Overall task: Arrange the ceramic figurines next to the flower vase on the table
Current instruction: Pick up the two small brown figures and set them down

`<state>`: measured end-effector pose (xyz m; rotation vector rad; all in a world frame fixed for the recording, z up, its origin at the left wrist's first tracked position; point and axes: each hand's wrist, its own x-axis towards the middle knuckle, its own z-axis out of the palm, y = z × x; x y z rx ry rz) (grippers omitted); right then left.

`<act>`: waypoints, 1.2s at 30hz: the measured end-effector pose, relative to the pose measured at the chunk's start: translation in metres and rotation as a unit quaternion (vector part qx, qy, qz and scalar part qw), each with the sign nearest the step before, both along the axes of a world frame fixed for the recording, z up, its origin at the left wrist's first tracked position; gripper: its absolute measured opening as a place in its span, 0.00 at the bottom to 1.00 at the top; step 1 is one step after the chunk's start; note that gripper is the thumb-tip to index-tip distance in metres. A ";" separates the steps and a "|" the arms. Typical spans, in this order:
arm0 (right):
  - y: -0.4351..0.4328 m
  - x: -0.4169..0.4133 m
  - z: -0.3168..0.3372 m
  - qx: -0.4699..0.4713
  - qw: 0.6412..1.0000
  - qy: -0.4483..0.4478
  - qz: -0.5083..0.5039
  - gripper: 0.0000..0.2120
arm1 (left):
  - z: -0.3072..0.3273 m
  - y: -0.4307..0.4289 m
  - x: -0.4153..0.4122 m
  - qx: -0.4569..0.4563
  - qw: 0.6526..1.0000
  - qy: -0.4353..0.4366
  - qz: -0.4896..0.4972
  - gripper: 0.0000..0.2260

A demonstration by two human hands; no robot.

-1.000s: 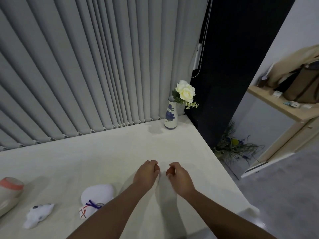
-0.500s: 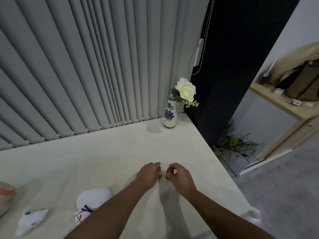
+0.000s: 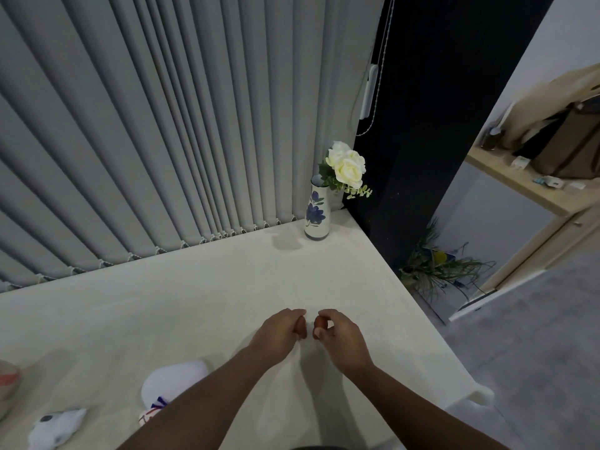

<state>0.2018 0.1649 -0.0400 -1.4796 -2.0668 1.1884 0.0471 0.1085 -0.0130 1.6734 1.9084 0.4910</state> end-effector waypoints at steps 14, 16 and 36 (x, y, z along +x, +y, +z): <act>-0.002 0.004 0.011 -0.021 0.999 -0.046 0.013 0.18 | 0.002 -0.016 0.002 -0.007 0.999 0.017 0.044 0.19; -0.005 0.002 0.014 -0.016 0.999 -0.049 0.014 0.18 | -0.002 -0.022 0.002 -0.012 0.998 0.026 0.051 0.20; -0.106 -0.099 0.027 0.195 0.950 -0.094 0.226 0.23 | 0.010 -0.161 -0.095 0.132 0.950 0.100 0.266 0.18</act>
